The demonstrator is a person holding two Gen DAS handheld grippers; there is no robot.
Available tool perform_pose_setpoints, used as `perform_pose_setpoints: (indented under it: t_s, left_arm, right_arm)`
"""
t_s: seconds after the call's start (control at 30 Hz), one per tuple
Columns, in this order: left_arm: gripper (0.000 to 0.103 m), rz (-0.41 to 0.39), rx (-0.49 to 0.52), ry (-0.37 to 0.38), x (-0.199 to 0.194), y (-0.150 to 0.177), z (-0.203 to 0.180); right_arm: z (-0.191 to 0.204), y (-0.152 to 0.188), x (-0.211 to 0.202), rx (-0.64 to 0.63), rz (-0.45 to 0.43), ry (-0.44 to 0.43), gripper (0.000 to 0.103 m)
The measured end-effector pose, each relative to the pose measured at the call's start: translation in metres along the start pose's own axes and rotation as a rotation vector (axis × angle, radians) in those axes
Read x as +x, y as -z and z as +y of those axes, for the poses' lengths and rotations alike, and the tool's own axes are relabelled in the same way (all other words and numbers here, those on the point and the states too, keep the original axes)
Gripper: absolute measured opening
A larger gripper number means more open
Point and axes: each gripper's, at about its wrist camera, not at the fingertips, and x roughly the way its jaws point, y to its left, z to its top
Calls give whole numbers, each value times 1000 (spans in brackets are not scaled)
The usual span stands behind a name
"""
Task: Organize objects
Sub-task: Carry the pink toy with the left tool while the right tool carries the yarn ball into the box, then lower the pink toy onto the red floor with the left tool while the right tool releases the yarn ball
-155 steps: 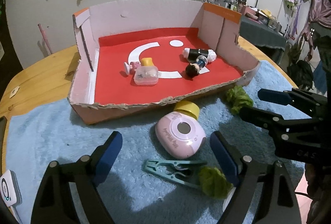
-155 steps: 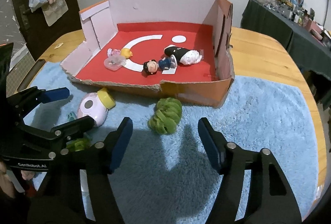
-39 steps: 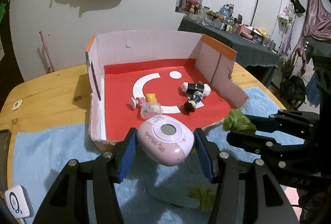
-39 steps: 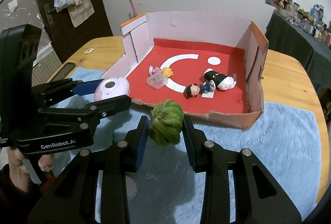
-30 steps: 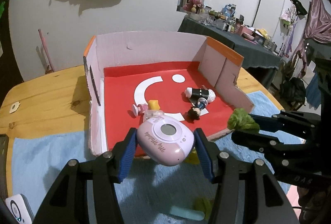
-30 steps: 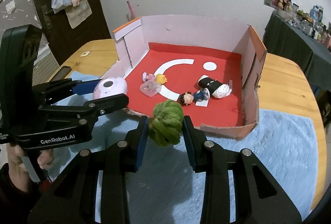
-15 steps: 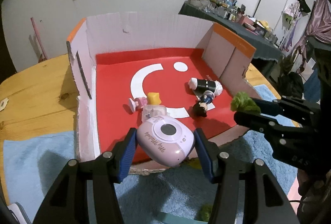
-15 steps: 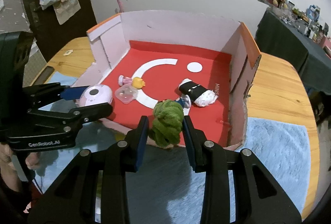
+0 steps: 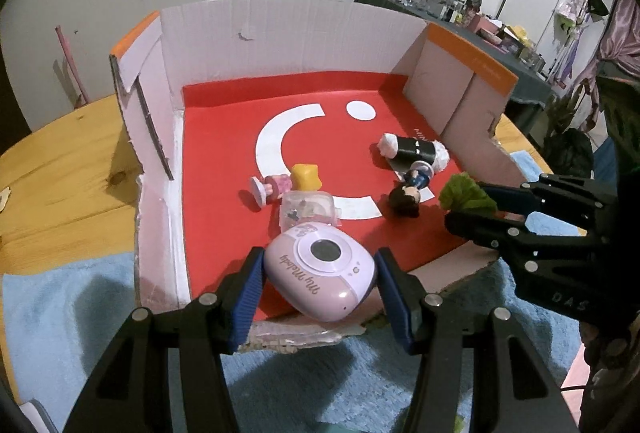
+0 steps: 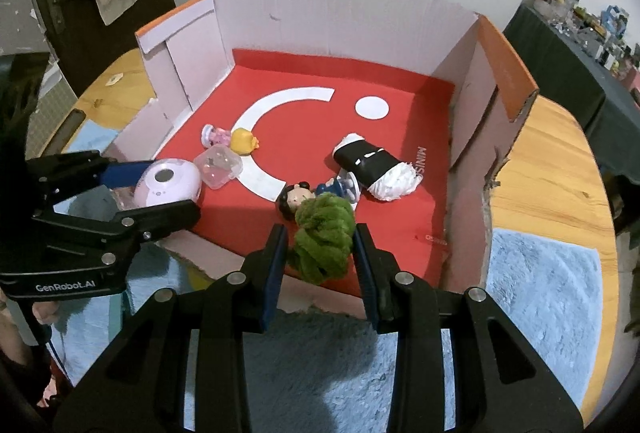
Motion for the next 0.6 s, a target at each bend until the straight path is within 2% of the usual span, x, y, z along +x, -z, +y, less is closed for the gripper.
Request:
perform_pose_setpoints:
  t_s: [0.13,0.27,0.5,0.6]
  left_arm:
    - [57,3,-2,-4,1,-2,0]
    - [57,-9,50,-35,-3,-3,-9]
    - [57,56,28,5,16,-9,-4]
    - [57,55,23,13,18,-11,-3]
  right_arm:
    - [0,-1,6,0,16,-6,32]
    - [2,-3,8,-5,20,-7,32]
    - [1,-6,12,-3,35,-31,32]
    - [-2,-5,19,6,52,-39,32]
